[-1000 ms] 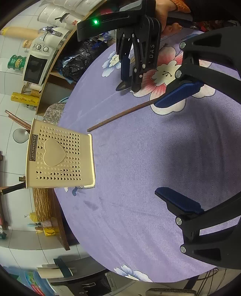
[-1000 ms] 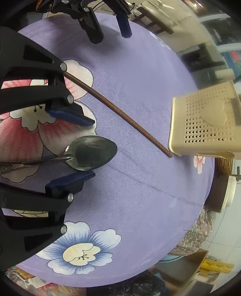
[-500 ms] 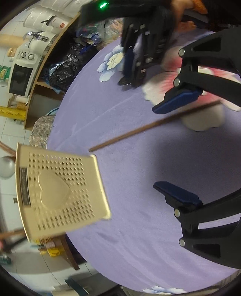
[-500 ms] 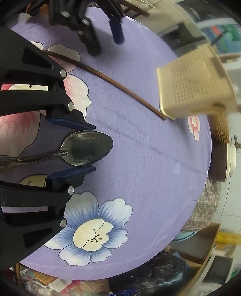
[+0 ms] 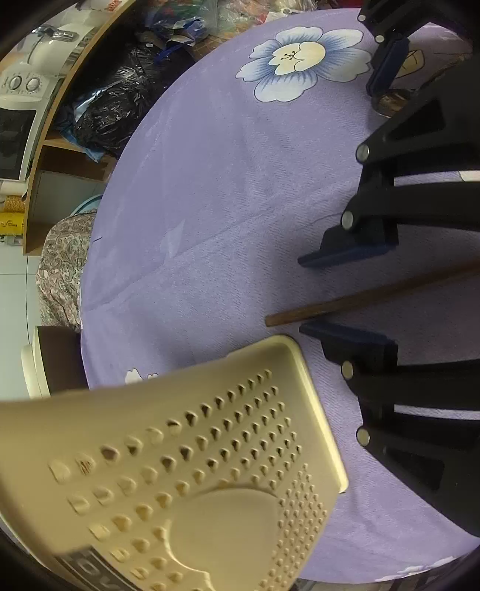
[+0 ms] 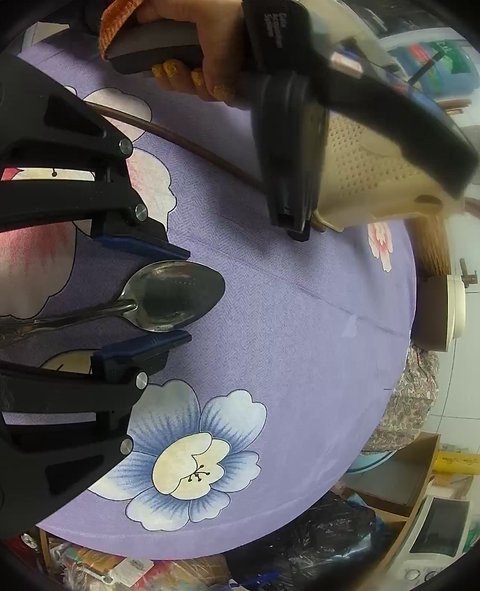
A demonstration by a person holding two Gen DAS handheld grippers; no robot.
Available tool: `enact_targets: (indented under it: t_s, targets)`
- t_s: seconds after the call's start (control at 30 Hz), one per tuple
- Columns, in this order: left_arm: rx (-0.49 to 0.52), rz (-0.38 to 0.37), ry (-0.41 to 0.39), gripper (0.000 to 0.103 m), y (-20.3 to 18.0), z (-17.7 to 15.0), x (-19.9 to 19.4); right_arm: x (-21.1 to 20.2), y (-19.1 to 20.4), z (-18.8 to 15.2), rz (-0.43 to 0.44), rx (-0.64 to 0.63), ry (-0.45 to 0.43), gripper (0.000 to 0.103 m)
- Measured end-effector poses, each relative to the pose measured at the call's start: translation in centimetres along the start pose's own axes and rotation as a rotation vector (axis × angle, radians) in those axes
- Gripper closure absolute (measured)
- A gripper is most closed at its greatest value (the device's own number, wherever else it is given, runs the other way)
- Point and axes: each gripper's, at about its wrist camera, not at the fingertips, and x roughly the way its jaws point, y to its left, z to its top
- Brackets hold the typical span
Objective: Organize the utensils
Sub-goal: 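Close the left tool on the brown chopstick and lift it while the right tool lifts the metal spoon, then carry the brown chopstick and metal spoon over the basket and lower them in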
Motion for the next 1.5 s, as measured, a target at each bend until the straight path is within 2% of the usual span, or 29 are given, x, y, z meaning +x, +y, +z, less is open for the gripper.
enact_targets:
  t_s: [0.03, 0.1, 0.23, 0.3, 0.43, 0.6, 0.73, 0.87, 1.03, 1.17, 1.37, 1.5]
  targets:
    - [0.0, 0.002, 0.002, 0.085, 0.0, 0.3, 0.1, 0.0, 0.0, -0.1, -0.001, -0.001, -0.001, 0.064]
    - [0.003, 0.023, 0.006, 0.093, -0.2, 0.5, 0.3, 0.0, 0.0, -0.1, -0.001, 0.001, -0.003, 0.064]
    - [-0.013, 0.021, 0.002, 0.094, -0.1, 0.5, 0.1, 0.0, -0.2, 0.0, 0.01, 0.017, -0.008, 0.064]
    - [-0.024, 0.004, -0.025, 0.095, 0.2, 0.3, -0.8, -0.2, -0.5, 0.0, 0.041, 0.037, -0.021, 0.064]
    - [-0.052, -0.036, -0.129, 0.095, 1.1, -0.1, -4.9, -2.0, -0.8, 0.4, 0.094, 0.071, -0.086, 0.064]
    - [-0.108, -0.098, -0.338, 0.095, 3.8, -1.6, -14.1, -5.8, -0.2, 1.4, 0.168, 0.076, -0.183, 0.064]
    - [-0.122, -0.088, -0.473, 0.095, 5.7, -3.5, -19.8, -9.2, 1.1, 2.3, 0.21, 0.048, -0.261, 0.064]
    - [-0.136, -0.061, -0.545, 0.095, 7.1, -4.8, -22.4, -11.0, 2.3, 2.8, 0.239, 0.035, -0.287, 0.064]
    - [-0.18, -0.082, -0.541, 0.095, 8.2, -4.9, -22.1, -11.1, 3.8, 3.4, 0.245, 0.023, -0.287, 0.064]
    - [-0.177, -0.069, -0.579, 0.095, 9.0, -5.1, -23.7, -11.4, 4.6, 3.7, 0.26, 0.002, -0.291, 0.064]
    - [-0.159, -0.078, -0.65, 0.095, 9.7, -2.0, -27.2, -13.2, 5.5, 7.1, 0.307, -0.039, -0.352, 0.064]
    - [-0.157, -0.055, -0.747, 0.095, 10.6, 1.8, -30.5, -16.3, 6.8, 11.8, 0.302, -0.082, -0.476, 0.064]
